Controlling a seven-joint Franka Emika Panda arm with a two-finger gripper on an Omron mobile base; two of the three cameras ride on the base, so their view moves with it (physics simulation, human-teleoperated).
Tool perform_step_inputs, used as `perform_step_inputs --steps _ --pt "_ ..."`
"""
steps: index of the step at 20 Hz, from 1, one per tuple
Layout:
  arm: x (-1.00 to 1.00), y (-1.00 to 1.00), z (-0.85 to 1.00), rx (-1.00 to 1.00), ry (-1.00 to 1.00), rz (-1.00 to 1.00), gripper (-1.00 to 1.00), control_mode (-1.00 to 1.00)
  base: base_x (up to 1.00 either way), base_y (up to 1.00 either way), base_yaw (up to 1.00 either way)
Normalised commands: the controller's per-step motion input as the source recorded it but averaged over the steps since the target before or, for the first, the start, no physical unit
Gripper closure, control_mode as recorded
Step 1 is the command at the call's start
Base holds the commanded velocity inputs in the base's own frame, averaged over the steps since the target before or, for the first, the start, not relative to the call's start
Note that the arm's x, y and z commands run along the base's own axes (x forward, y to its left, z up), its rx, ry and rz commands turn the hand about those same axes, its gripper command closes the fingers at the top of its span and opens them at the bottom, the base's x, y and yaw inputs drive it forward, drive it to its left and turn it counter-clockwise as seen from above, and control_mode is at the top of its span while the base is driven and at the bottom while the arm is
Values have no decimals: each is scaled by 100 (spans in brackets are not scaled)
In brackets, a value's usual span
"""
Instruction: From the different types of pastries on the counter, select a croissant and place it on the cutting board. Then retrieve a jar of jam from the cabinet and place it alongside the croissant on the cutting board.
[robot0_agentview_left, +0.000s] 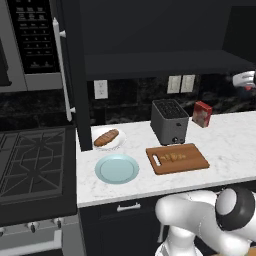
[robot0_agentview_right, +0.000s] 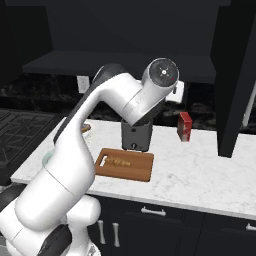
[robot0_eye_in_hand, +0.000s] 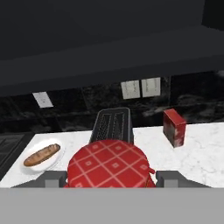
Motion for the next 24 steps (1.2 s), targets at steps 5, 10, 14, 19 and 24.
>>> perform_step_inputs --steps 5,10,14,19,24 --pt "-41 21 -62 4 -8 0 100 -100 0 0 0" --pt "-27 34 -58 5 -18 0 100 -100 0 0 0" --pt "-14 42 -53 2 -4 7 100 -100 0 0 0" --pt "8 18 -36 4 3 21 100 -100 0 0 0" --pt "15 0 -32 6 -2 30 100 -100 0 0 0"
